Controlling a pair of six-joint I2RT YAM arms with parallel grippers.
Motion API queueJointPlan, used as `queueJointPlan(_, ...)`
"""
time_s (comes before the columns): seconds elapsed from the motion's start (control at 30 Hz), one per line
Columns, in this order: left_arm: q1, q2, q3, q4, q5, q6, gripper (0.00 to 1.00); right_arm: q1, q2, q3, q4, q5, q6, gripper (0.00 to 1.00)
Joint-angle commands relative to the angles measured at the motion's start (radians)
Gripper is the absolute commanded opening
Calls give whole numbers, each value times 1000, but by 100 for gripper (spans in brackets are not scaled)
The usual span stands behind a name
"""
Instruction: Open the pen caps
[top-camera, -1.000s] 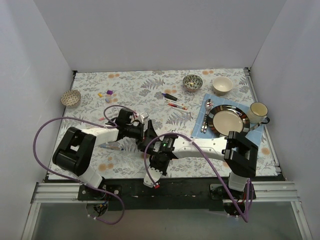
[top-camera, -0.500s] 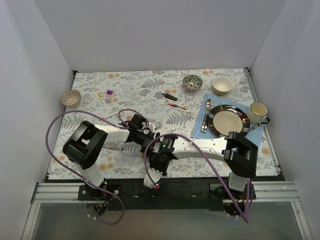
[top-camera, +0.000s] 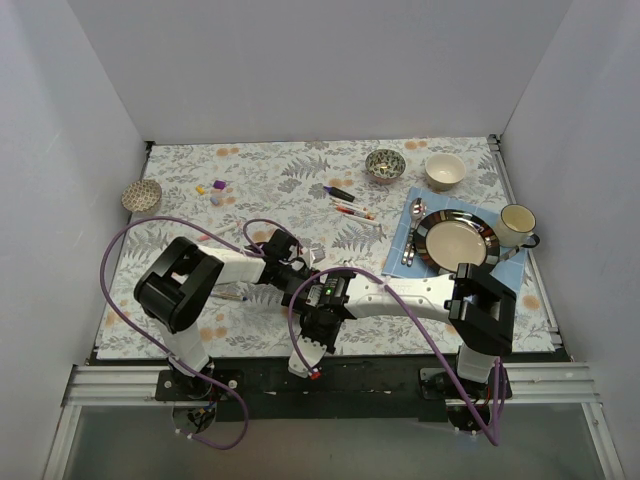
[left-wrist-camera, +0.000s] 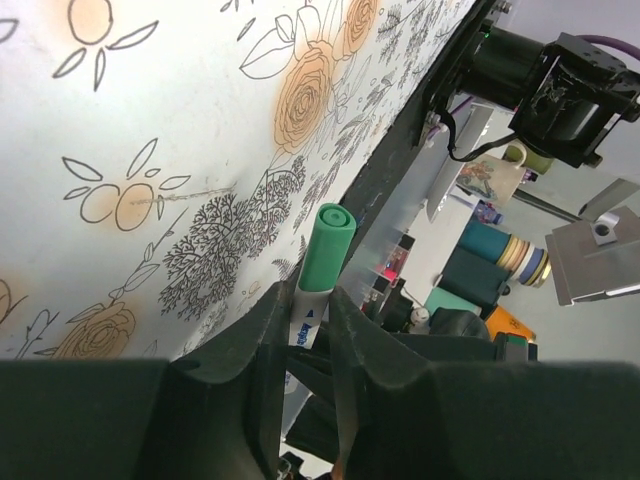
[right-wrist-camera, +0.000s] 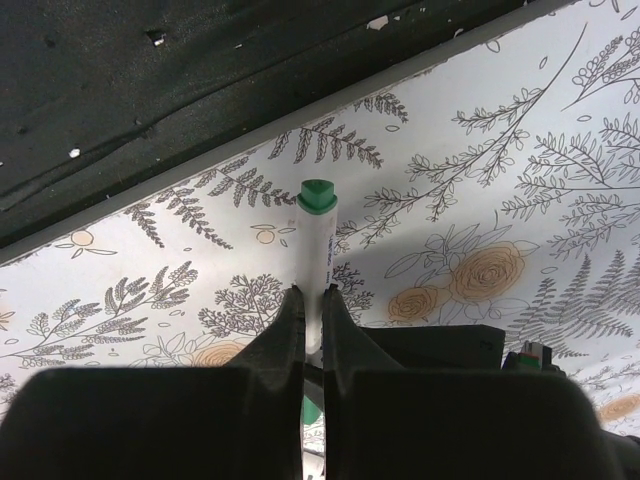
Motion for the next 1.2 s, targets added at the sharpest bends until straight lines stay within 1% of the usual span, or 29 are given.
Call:
queueJointPlan(0.0, -14, -15, 32, 23, 80, -21, 0, 4, -30, 29, 15, -6, 8, 1)
queueJointPlan(0.07, -14, -30, 30, 40, 75, -29, 0, 4, -33, 29, 27, -6, 24, 2)
queueJointPlan(0.1, -13, -36, 29, 47, 69, -35, 0, 4, -34, 32, 32, -4, 48, 7)
queueJointPlan(0.13, -11, -46, 25, 58, 64, -52, 0, 4, -40, 32, 36, -4, 56, 15)
queueJointPlan(0.2, -5, -64, 12, 92, 57, -75, 0, 4, -50, 29, 53, -3, 76, 25)
queueJointPlan(0.23, 0, -69, 7, 103, 54, -95, 0, 3, -60, 24, 58, -1, 94, 35)
queueJointPlan(0.3, 16, -90, -11, 133, 43, -113, 0, 1, -74, 20, 67, -1, 106, 41)
queueJointPlan(0.33, 24, -98, -17, 142, 34, -132, 0, 0, -91, 18, 68, -10, 122, 47)
queueJointPlan(0.43, 59, -130, -50, 182, 23, -162, 0, -11, -122, 24, 59, -36, 142, 54)
queueJointPlan(0.5, 90, -147, -67, 196, 8, -195, 0, -23, -138, 41, 50, -58, 157, 56)
queueJointPlan(0.53, 101, -167, -83, 228, 0, -202, 0, -29, -154, 47, 32, -79, 162, 59)
queueJointPlan(0.63, 144, -211, -123, 265, -46, -248, 0, -45, -189, 79, 15, -125, 200, 61)
queueJointPlan(0.7, 171, -245, -142, 290, -110, -276, 0, -71, -208, 119, 10, -165, 267, 62)
queueJointPlan(0.73, 178, -265, -152, 299, -141, -284, 0, -84, -226, 135, 13, -217, 293, 62)
queueJointPlan(0.77, 184, -323, -172, 319, -217, -293, 0, -123, -237, 154, 19, -251, 318, 62)
queueJointPlan(0.8, 184, -351, -185, 331, -256, -314, 0, -146, -244, 161, 30, -289, 388, 62)
queueJointPlan(0.83, 185, -386, -197, 345, -296, -319, 0, -173, -263, 162, 45, -373, 422, 63)
queueJointPlan(0.87, 185, -445, -215, 362, -343, -328, 0, -239, -272, 159, 91, -422, 465, 63)
queueJointPlan(0.9, 185, -479, -228, 373, -423, -348, 0, -276, -283, 137, 139, -476, 567, 63)
queueJointPlan(0.93, 184, -510, -241, 391, -468, -359, 0, -320, -303, 118, 185, -589, 641, 63)
queueJointPlan(0.97, 184, -538, -258, 421, -510, -366, 0, -418, -313, 84, 325, -646, 721, 63)
queueJointPlan(1.0, 182, -600, -290, 438, -601, -376, 0, -465, -327, 10, 411, -704, 924, 65)
queueJointPlan(1.03, 181, -627, -313, 460, -644, -395, 0, -512, -353, -49, 508, -784, 1036, 67)
queueJointPlan(1.07, 176, -660, -338, 515, -682, -408, 0, -595, -364, -99, 741, -808, 1153, 70)
queueJointPlan(1.1, 173, -711, -393, 550, -727, -423, 0, -630, -375, -147, 850, -820, 1280, 88)
queueJointPlan(1.13, 165, -734, -418, 584, -796, -455, 0, -657, -392, -245, 960, -779, 1487, 98)
queueJointPlan(1.17, 159, -750, -438, 645, -824, -471, 0, -695, -398, -279, 1030, -764, 1564, 98)
